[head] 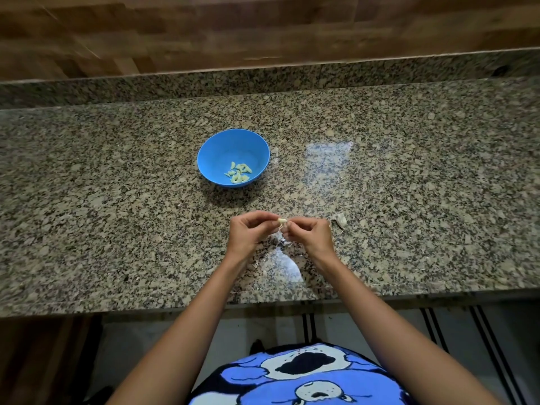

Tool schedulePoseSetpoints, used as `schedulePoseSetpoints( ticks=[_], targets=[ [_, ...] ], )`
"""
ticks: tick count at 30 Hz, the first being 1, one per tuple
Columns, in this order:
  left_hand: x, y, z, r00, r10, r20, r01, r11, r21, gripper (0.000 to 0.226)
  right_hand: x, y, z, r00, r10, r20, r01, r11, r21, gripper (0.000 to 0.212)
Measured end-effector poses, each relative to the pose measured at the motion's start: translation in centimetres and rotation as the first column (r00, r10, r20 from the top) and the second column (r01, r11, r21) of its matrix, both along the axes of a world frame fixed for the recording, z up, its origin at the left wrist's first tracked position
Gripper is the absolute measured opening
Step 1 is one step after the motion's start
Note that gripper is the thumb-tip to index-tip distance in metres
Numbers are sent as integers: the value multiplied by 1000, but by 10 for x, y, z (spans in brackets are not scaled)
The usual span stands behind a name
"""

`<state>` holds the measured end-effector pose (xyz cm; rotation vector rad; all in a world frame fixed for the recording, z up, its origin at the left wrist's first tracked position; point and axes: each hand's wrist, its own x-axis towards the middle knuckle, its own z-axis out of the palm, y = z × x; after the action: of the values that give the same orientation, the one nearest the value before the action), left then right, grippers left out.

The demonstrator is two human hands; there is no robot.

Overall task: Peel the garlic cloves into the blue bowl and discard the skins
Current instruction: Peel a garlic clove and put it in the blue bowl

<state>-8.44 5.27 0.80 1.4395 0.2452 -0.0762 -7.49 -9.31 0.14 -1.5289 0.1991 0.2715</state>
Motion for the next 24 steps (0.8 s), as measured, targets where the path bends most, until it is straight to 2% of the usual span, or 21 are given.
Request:
schedulePoseSetpoints(
  ticks=[3,6,7,9,11,14,15,16,17,19,21,23,24],
  targets=[
    [0,0,-1,995,69,-67,-75,992,-101,15,-2,4,4,989,-46,-141,67,987,144,11],
    [4,12,-6,971,180,-159,-201,971,-128,20,-1,1,4,970,-78,-232,112,985,134,12],
    [8,22,-11,959,232,-162,-243,969,-52,21,0,-2,3,964,-90,-249,122,985,118,14],
    [14,44,-23,957,275,-88,-239,925,294,20,2,-10,3,961,-112,-253,135,988,76,15],
    [15,58,-30,975,220,-26,-165,799,579,18,2,-17,2,958,-150,-245,165,985,40,12],
    [10,53,-31,986,151,75,-151,586,796,22,0,-28,0,942,-231,-242,241,970,12,10],
    [9,45,-29,981,113,159,-195,531,825,25,-1,-31,-1,932,-263,-249,276,961,17,10],
    [9,33,-29,974,38,224,-210,522,827,27,-3,-34,-2,919,-300,-257,317,948,27,9],
    [11,18,-29,969,-70,239,-161,557,815,30,-4,-36,-3,905,-332,-265,354,935,35,8],
    [16,-12,-33,947,-300,113,101,612,784,38,-9,-38,-5,890,-364,-273,393,918,55,8],
    [27,-32,-40,881,-471,-47,321,522,790,44,-13,-39,-6,885,-379,-271,412,908,77,8],
    [37,-39,-46,806,-580,-116,388,369,845,44,-16,-41,-5,874,-401,-273,437,895,85,4],
    [39,-38,-48,784,-609,-123,385,322,865,44,-18,-41,-5,869,-409,-279,449,889,92,3]
  ],
)
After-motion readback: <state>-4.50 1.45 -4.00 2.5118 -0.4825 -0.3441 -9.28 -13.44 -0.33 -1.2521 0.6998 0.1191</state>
